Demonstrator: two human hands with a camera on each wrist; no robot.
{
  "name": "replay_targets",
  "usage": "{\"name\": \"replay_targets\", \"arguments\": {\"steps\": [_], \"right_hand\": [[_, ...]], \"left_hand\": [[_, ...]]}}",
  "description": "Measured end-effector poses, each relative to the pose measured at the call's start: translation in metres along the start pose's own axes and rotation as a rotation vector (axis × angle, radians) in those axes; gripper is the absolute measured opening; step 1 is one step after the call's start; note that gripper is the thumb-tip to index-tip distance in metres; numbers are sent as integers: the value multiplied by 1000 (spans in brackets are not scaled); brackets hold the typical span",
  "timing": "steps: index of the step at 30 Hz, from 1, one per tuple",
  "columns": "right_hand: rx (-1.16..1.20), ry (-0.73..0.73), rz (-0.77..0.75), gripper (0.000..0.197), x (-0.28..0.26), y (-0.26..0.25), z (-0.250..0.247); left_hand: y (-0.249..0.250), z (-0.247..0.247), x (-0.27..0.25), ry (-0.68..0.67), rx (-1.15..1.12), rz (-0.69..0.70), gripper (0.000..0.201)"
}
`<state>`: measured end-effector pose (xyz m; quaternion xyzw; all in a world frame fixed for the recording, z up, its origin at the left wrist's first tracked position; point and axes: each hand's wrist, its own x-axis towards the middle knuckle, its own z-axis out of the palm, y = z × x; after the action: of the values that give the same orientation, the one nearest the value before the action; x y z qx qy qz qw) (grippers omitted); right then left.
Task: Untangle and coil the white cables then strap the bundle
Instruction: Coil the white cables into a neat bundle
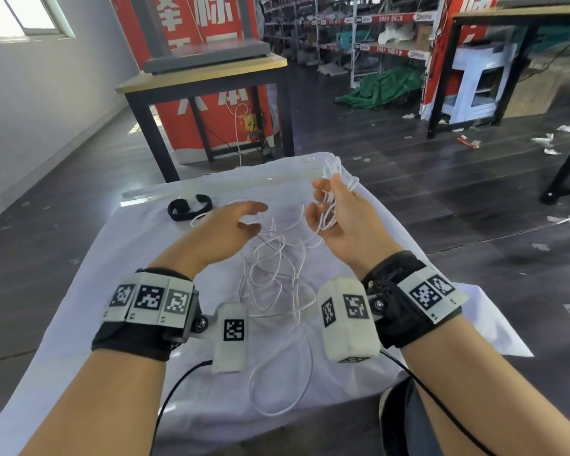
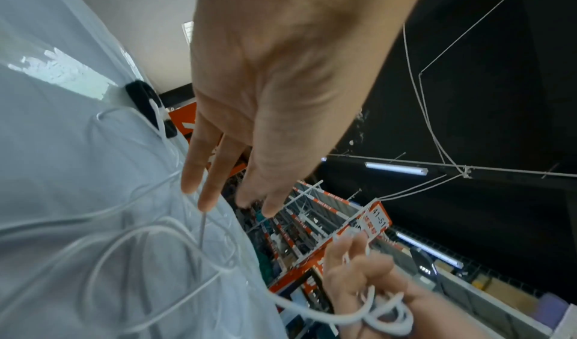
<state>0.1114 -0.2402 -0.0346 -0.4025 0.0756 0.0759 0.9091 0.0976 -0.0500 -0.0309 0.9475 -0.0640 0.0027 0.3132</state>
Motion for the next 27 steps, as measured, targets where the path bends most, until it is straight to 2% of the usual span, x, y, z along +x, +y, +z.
{"name": "replay_targets", "arguments": {"steps": [5, 7, 10, 12, 14, 16, 18, 22, 25, 27], "right_hand": [[-233, -66, -4, 35, -1, 5, 6], [-387, -94, -30, 35, -1, 8, 10], [-698, -160, -34, 33, -4, 6, 15], [-936, -206, -31, 34, -5, 3, 18], [-1173, -251, -45, 35, -5, 1, 21], [-1374, -315, -54, 36, -8, -2, 26], [-1495, -386, -59, 38, -12, -3, 32], [-1537, -388, -61, 39, -16, -4, 45], [-1453, -322, -106, 36, -16, -5, 56], [-1378, -290, -168, 35, -16, -4, 66]], "left_hand": [[-1, 13, 16, -195, 377, 83, 70], [4, 16, 22, -285, 551, 83, 74], [1, 21, 28, -352, 642, 137, 53], [-4, 19, 29, -270, 645, 76, 29], [-10, 14, 29, -132, 631, 8, 21], [-14, 8, 26, 12, 490, -76, 19], [-20, 3, 23, 105, 192, -210, 15], [-31, -15, 13, 213, -381, -417, 25], [-29, -35, 4, 366, -865, -421, 25], [-25, -45, 1, 467, -918, -388, 20]]}}
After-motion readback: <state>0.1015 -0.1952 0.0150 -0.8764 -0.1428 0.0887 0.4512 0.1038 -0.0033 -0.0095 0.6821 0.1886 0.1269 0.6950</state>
